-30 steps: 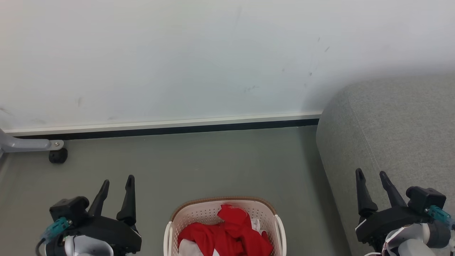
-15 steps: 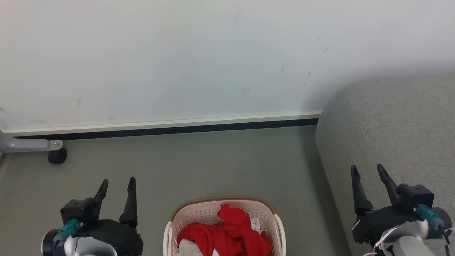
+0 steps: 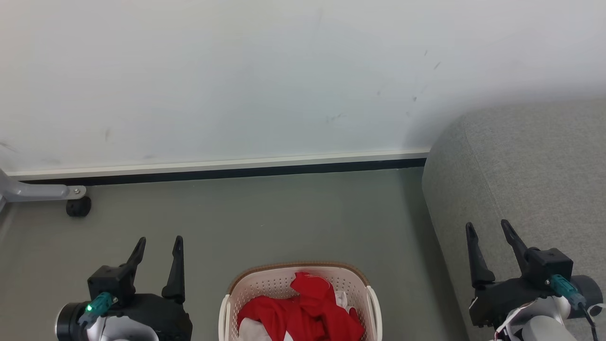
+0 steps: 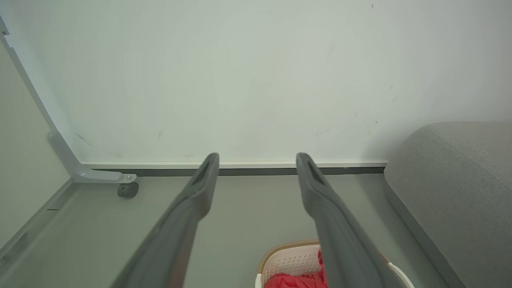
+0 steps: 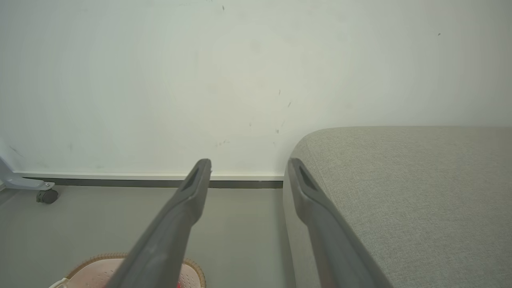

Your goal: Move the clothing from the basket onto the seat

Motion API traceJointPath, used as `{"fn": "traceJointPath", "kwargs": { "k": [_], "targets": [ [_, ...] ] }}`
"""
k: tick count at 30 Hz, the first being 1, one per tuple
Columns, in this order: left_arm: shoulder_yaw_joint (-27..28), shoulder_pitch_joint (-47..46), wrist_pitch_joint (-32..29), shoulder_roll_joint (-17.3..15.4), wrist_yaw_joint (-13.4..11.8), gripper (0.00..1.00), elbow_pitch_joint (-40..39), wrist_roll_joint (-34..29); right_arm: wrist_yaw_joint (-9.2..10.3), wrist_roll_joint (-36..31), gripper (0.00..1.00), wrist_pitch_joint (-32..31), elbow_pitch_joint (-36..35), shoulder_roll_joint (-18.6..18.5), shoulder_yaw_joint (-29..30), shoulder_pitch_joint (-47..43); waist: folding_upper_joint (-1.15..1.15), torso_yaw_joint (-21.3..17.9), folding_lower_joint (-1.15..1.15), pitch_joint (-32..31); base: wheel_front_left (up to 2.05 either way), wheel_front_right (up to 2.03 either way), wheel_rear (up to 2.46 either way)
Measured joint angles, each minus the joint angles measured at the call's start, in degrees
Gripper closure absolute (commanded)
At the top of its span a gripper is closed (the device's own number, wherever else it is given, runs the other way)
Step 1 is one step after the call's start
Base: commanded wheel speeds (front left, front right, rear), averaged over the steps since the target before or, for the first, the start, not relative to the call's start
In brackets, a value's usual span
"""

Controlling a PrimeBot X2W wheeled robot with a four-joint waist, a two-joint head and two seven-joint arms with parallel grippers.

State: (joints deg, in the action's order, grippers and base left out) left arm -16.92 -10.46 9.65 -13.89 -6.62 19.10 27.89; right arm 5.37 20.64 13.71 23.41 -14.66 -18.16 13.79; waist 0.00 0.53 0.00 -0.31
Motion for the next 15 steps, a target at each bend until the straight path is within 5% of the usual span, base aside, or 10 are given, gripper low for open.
{"fn": "traceJointPath", "kwargs": {
  "k": [15],
  "targets": [
    [0.6,0.0,-0.3,0.0,-0.4,0.0,-1.1,-0.1,-0.29,0.2,0.0,0.0,-0.1,-0.1,0.2,0.1,0.0,0.1,0.0,0.8,0.0,0.0,0.0]
  ]
}}
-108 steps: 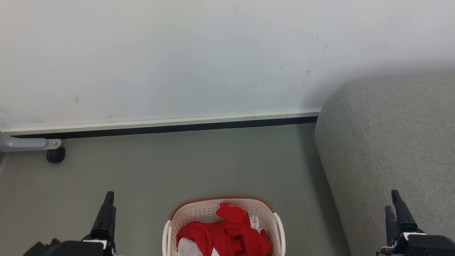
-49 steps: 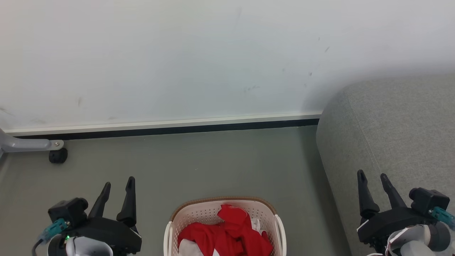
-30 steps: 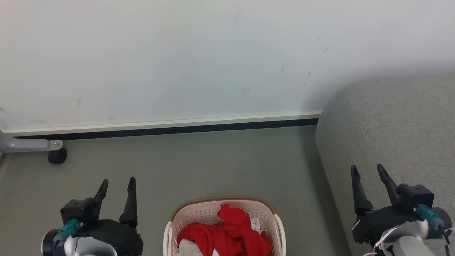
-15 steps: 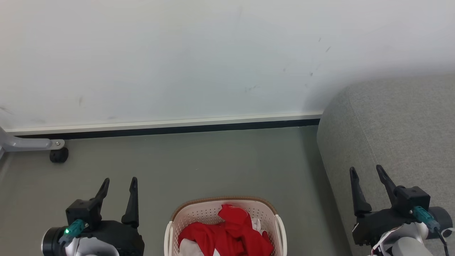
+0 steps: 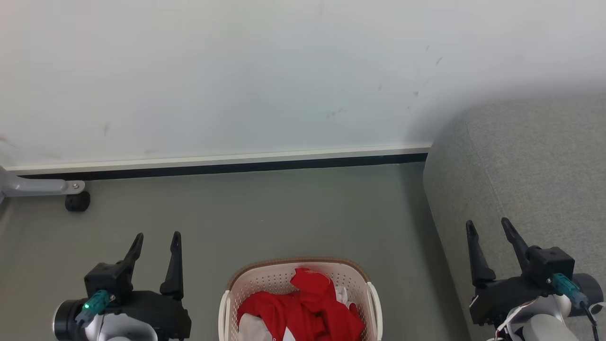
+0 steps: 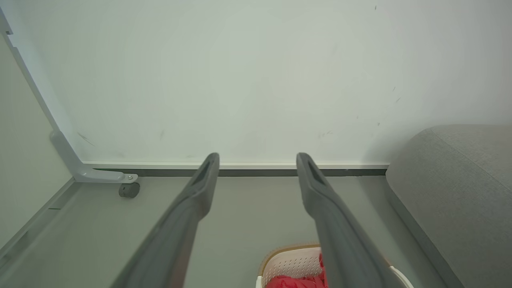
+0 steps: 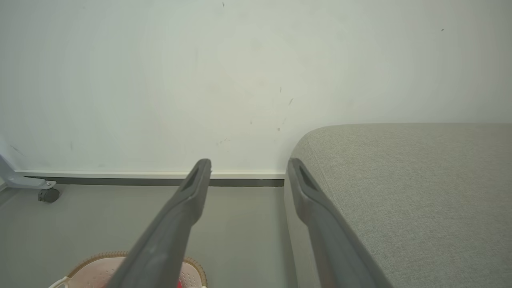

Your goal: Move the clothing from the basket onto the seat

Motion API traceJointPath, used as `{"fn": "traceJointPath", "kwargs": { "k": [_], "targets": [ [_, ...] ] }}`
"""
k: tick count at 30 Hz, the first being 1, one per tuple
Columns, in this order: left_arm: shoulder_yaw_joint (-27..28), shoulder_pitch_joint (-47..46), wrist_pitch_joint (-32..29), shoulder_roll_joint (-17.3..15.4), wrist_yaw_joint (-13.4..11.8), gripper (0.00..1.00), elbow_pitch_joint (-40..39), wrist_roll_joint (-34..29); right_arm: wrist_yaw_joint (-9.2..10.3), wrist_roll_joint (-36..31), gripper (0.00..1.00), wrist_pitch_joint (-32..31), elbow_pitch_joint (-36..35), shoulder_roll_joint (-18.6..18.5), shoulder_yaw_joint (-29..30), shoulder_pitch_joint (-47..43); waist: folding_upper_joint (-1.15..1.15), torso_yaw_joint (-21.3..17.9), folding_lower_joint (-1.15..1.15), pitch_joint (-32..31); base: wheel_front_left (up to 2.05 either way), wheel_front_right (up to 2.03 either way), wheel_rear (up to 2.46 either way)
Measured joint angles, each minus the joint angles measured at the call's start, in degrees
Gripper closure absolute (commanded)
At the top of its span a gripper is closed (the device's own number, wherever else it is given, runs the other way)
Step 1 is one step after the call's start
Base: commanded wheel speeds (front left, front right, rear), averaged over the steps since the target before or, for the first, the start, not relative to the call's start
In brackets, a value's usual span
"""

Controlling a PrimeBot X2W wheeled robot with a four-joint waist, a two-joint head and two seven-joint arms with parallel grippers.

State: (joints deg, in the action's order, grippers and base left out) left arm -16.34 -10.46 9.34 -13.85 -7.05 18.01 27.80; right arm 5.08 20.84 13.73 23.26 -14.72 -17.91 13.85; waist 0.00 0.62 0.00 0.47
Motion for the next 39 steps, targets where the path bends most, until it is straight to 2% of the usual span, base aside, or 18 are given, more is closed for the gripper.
{"fn": "traceJointPath", "kwargs": {
  "k": [8,17,31,39],
  "targets": [
    [0.9,-0.6,0.0,0.0,0.0,0.0,-1.8,-0.2,0.01,0.0,0.0,0.0,-2.2,-0.1,0.3,1.8,0.0,-0.1,0.0,2.6,0.0,0.0,0.0],
    [1.0,-4.2,-0.2,0.1,0.0,0.0,-2.4,-0.4,0.21,-0.1,0.0,0.0,-5.6,-0.1,1.0,4.8,0.0,-0.6,0.0,8.1,0.0,0.0,0.0],
    [-1.0,-12.7,-1.8,1.0,0.6,0.0,2.4,-1.8,0.75,-0.5,0.0,0.0,-10.3,0.7,1.8,11.3,0.01,-2.6,-0.01,19.3,0.0,0.0,0.0],
    [-3.0,-17.1,-3.3,1.7,2.1,0.0,6.2,-2.9,0.98,-1.7,0.0,0.0,-13.2,1.1,2.0,15.3,0.01,-4.0,-0.02,26.1,0.0,0.0,0.0]
  ]
}}
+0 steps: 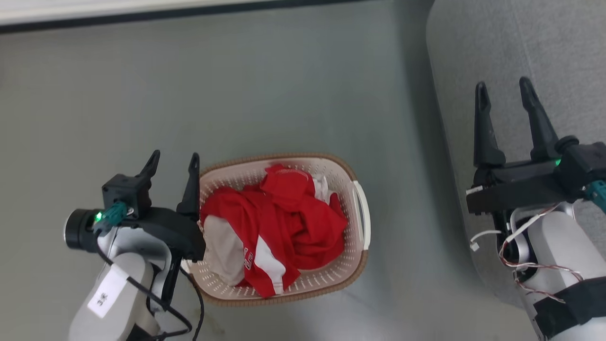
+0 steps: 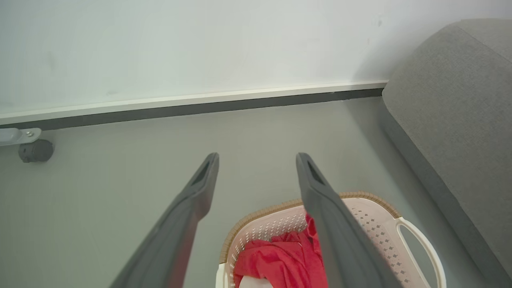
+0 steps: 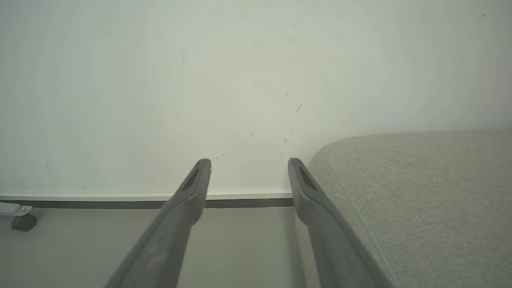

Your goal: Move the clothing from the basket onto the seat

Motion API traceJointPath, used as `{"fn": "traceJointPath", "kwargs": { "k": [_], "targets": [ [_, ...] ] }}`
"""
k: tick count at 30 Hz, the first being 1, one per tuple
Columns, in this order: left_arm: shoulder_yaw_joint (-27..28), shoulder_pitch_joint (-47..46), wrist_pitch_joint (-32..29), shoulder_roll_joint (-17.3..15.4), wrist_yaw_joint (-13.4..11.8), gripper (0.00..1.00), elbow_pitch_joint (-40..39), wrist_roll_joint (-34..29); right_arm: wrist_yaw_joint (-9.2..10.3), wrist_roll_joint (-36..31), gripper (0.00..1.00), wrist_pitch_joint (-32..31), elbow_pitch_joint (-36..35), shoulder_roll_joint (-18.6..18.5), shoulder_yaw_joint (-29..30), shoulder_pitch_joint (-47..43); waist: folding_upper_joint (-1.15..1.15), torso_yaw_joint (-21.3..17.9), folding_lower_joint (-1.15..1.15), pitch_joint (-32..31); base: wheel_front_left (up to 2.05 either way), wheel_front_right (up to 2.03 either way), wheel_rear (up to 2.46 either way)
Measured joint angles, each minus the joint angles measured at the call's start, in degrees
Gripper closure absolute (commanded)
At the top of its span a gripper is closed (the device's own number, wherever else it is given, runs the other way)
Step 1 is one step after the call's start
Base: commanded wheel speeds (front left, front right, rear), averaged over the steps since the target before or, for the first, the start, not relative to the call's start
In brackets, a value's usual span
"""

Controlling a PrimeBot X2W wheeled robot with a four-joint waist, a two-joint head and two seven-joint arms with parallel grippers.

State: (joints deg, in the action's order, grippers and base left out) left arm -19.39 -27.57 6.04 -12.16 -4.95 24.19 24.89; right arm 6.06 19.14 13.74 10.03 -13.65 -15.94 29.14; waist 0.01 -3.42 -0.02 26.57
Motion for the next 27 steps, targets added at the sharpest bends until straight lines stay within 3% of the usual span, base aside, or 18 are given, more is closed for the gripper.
{"fn": "traceJointPath", "kwargs": {
  "k": [14,27],
  "targets": [
    [-4.3,-8.1,-0.9,1.4,3.5,0.0,6.1,-2.9,0.08,-0.7,0.0,0.0,-1.8,2.4,-0.6,5.5,0.0,-3.4,0.0,11.0,0.0,0.0,0.0],
    [-6.3,-12.6,-1.5,1.9,6.1,0.0,12.4,-3.9,0.34,-1.0,0.0,0.5,-0.7,4.9,-1.5,7.0,0.0,-8.6,0.01,16.4,0.0,0.0,0.0]
  ]
}}
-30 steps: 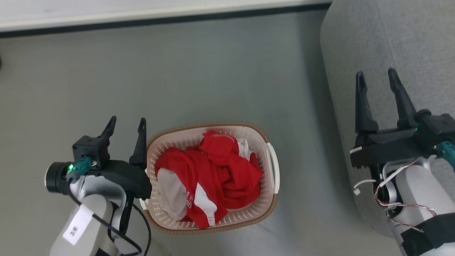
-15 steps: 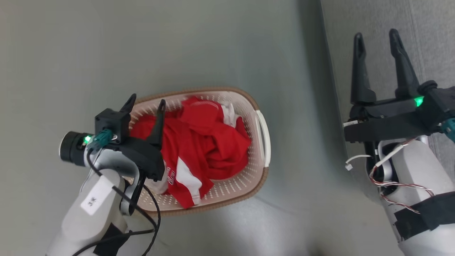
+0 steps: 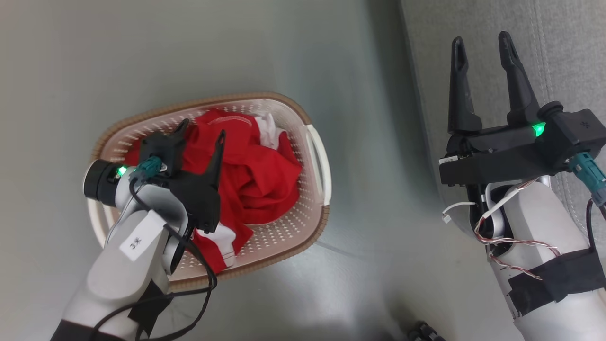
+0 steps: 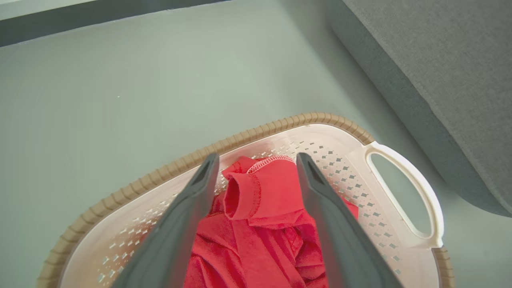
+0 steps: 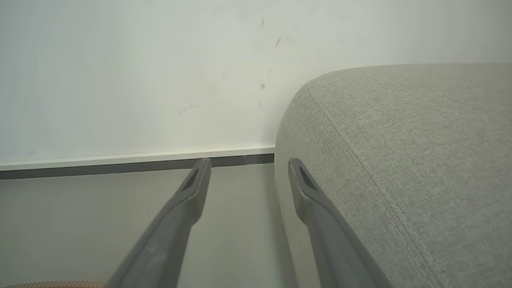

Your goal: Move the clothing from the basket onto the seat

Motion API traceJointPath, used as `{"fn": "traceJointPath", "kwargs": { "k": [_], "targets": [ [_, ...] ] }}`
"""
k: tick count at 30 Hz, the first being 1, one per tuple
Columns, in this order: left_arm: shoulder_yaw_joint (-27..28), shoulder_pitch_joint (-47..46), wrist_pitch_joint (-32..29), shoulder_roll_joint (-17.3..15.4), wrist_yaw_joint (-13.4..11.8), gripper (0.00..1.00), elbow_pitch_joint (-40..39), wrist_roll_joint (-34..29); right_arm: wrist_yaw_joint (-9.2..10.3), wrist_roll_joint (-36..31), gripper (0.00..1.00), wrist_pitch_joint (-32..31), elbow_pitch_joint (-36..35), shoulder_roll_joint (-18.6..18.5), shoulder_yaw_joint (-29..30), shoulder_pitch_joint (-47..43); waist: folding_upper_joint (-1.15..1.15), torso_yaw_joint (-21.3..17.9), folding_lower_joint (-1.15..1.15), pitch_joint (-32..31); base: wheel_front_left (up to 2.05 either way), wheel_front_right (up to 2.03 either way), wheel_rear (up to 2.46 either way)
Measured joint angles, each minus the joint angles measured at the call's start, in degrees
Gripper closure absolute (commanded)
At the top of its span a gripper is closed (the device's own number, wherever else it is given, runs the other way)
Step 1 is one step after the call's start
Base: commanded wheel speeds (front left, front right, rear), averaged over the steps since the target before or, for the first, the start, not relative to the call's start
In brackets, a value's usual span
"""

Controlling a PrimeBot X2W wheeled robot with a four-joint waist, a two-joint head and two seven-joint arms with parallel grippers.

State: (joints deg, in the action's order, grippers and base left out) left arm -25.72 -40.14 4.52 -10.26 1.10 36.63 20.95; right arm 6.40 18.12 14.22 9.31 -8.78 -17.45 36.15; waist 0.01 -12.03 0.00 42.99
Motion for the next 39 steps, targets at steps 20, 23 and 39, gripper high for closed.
{"fn": "traceJointPath", "kwargs": {
  "k": [20,23,39],
  "targets": [
    [-1.3,-6.9,-4.4,2.1,-0.7,0.0,13.4,-1.3,-0.04,0.0,0.0,0.1,1.2,1.6,-0.4,1.6,0.0,-3.7,0.01,4.7,0.0,0.0,0.0],
    [-1.3,-7.9,-5.5,2.2,-1.4,0.0,15.2,-1.4,-0.12,-0.1,0.0,0.2,1.1,1.8,-0.5,2.0,0.0,-3.9,0.01,5.1,0.0,0.0,0.0],
    [-1.7,-12.2,-10.1,3.0,-3.1,0.15,23.8,-2.9,-0.64,-0.2,0.0,0.5,1.2,2.3,-0.6,2.8,0.0,-4.3,0.0,7.6,0.0,0.0,0.0]
  ]
}}
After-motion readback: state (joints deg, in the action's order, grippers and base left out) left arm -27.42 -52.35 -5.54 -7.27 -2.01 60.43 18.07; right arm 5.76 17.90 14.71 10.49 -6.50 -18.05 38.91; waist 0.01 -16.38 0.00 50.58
